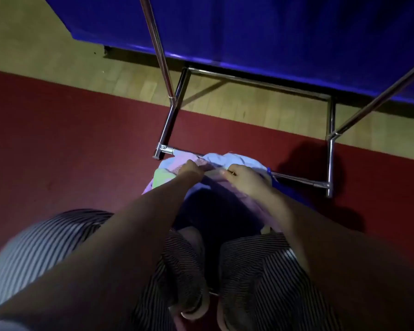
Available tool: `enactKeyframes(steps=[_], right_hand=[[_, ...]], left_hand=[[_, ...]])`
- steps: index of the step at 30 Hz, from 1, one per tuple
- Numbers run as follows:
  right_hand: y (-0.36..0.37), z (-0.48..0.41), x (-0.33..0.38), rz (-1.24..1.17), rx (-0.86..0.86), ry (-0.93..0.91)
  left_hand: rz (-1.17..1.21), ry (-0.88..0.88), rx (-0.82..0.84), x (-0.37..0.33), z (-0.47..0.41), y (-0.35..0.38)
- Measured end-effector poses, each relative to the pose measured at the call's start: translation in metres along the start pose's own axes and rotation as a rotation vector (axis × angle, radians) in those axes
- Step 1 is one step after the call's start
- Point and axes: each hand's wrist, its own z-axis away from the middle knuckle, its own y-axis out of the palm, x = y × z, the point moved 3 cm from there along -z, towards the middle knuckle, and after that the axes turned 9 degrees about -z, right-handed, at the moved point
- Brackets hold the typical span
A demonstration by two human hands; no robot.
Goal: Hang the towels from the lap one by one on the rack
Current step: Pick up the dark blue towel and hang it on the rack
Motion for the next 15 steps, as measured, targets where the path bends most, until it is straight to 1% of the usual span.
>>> enactKeyframes(steps=[4, 7, 10, 12, 14, 15], right_hand=[[0.017, -0.025, -0.011, 0.061, 0.073, 0.010], [0.027, -0.037, -0.016, 0.028, 0.082, 0.023], [0.033, -0.047, -0.022, 0.066, 0.095, 0.034], [0.034, -0.051, -0.021, 0.088, 0.107, 0.033], [0.032, -0.055, -0.021, 0.094, 0.095, 0.022], [0.032, -0.057, -0.023, 0.077, 0.089, 0.022]], left_hand=[[-0.061, -0.109, -0.012, 0.026, -0.031, 0.022], [0.010, -0.142, 0.008, 0.039, -0.051, 0.041], [0.041, -0.120, -0.115, 0.043, -0.052, 0.040], [0.051, -0.054, -0.182, 0.041, -0.047, 0.036], [0.140, 0.131, -0.179, 0.033, -0.042, 0.031], [0.175, 0.239, -0.144, 0.028, -0.041, 0.029]])
